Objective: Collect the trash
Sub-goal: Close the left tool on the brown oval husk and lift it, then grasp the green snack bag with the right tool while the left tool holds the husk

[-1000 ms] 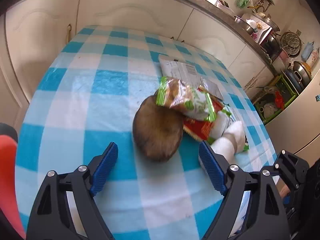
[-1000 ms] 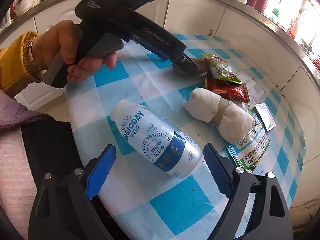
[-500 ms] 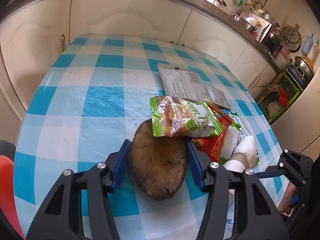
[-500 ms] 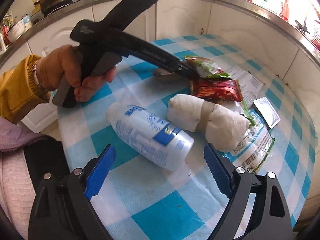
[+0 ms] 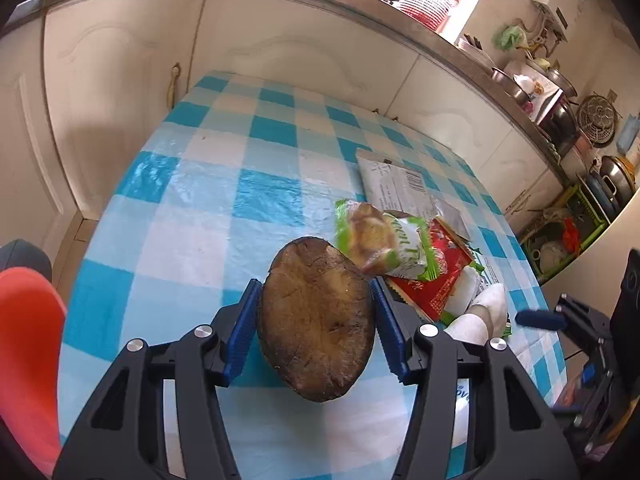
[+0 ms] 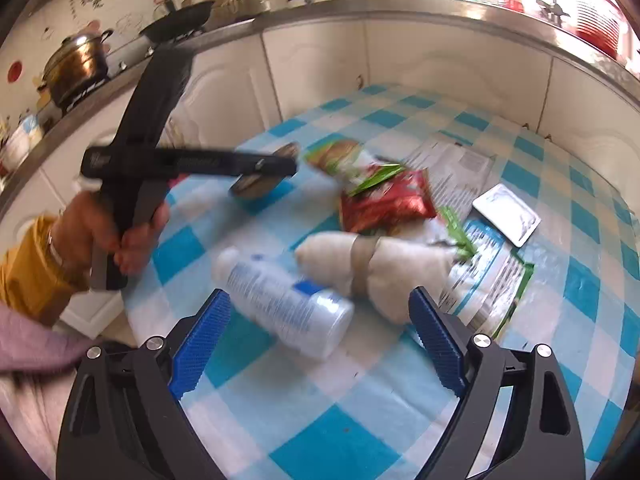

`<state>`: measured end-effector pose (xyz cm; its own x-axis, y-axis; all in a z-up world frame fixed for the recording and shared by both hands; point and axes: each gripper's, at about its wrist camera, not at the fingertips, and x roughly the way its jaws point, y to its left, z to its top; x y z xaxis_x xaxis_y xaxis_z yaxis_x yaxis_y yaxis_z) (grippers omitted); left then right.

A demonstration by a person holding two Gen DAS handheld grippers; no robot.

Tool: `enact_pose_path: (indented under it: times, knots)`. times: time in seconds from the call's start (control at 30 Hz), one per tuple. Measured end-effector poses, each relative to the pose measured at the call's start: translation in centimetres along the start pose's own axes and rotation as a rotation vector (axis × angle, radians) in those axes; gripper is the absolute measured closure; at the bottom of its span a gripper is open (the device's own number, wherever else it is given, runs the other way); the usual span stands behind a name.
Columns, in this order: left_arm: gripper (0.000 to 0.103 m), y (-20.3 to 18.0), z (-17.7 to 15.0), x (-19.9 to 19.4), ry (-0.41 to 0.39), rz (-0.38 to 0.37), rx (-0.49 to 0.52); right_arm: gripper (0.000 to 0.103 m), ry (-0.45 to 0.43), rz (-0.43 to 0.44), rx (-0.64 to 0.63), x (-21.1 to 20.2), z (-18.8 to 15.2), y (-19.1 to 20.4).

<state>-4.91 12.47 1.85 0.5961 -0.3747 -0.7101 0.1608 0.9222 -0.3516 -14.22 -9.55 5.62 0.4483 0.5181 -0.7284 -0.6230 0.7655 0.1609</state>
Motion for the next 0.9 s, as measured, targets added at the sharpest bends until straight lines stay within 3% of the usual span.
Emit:
enact_pose_path:
  times: [0.17, 0.27, 0.43, 0.57, 0.73, 0.9]
  knots:
    - [0.047, 1.3, -0.7, -0.9, -0.008, 0.019, -0.043, 0.013, -0.006, -0.073, 0.020, 1.4, 3.8, -1.0]
    - [0.047, 2.1, -1.0, -1.5, -0.015, 0.034, -0.073, 0.013, 0.037, -0.092, -0.007, 3.4, 6.6, -1.3]
    - [0.047, 3.4, -1.5, -2.6, -0.031, 0.054, -0.106, 0.013, 0.114, -0.052, -0.076, 6.9, 9.3, -0.4]
    - [0.047, 4.1, -1.8, -3.2, -0.038, 0.056, -0.117, 0.033, 0.175, -0.082, -0.149, 9.5, 10.1, 1.2]
    - [0.047, 5.1, -2.0, -3.9, -0.053, 0.056, -0.143, 0.038, 0.246, -0.151, -0.185, 12.0, 9.9, 1.5]
    - [0.047, 5.7, -2.4, -4.1, -0.051, 0.047, -0.161, 0.044, 0.255, -0.195, -0.232, 12.4, 9.8, 2.0]
